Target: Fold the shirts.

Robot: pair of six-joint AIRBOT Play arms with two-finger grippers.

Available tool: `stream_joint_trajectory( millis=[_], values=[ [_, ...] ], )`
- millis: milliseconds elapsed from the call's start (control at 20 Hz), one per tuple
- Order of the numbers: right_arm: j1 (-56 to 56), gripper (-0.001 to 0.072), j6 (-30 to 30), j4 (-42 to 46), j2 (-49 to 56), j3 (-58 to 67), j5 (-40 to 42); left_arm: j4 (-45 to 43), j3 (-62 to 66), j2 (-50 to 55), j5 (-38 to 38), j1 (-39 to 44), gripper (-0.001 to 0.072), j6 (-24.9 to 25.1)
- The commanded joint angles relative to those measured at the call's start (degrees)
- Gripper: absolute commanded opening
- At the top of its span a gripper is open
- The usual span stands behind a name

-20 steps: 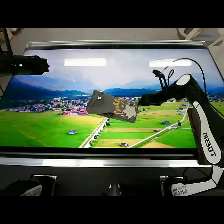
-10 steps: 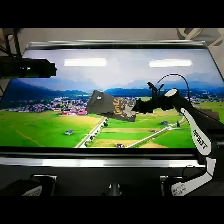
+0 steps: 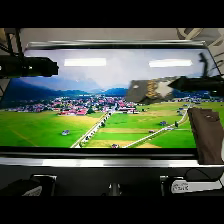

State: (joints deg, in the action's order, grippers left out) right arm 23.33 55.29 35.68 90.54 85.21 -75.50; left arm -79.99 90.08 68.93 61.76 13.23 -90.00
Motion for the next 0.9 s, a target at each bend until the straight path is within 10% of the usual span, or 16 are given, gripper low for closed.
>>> stream_joint_trajectory(
  millis=[0,850],
  values=[
    [12.85,0.0020,1.55,5.14,-5.79,2.16,-7.98,-0.04,-0.02,0.22,-0.81,0.04,0.0028,0.00],
    [41.46,0.0020,7.52,6.56,-13.70,2.16,-6.25,-0.02,-0.02,0.59,-4.83,0.04,0.0028,2.25]
  ],
)
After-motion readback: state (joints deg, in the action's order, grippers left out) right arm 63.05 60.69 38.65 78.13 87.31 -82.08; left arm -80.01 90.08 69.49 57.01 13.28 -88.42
